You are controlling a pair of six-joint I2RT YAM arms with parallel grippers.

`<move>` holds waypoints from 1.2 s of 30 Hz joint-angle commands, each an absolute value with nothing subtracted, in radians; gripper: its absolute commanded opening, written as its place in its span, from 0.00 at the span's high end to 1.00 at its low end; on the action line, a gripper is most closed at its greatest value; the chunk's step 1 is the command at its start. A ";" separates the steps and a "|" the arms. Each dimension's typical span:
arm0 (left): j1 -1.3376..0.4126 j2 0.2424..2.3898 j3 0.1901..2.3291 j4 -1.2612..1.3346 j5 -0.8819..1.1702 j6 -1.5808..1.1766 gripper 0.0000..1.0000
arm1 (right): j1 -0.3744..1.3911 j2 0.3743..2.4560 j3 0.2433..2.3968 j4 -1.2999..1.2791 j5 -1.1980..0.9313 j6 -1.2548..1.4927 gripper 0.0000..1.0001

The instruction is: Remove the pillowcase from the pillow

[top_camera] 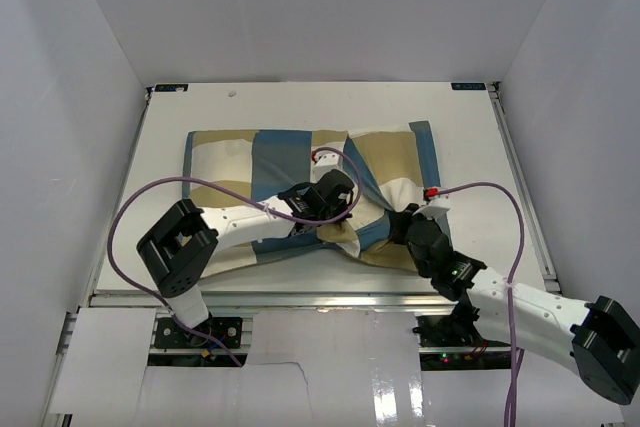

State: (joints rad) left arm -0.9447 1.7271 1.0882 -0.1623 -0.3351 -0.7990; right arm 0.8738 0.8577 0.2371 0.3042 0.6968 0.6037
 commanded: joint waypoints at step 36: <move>-0.974 1.433 1.152 -0.383 -0.172 -0.531 0.27 | 0.661 1.002 0.144 0.548 0.272 0.684 0.92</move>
State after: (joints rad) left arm -0.8986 1.3888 1.0603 -0.2897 -0.1711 -0.5819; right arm 0.6670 0.9871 0.1658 0.5179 0.2798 0.6991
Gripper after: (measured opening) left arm 0.703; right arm 0.078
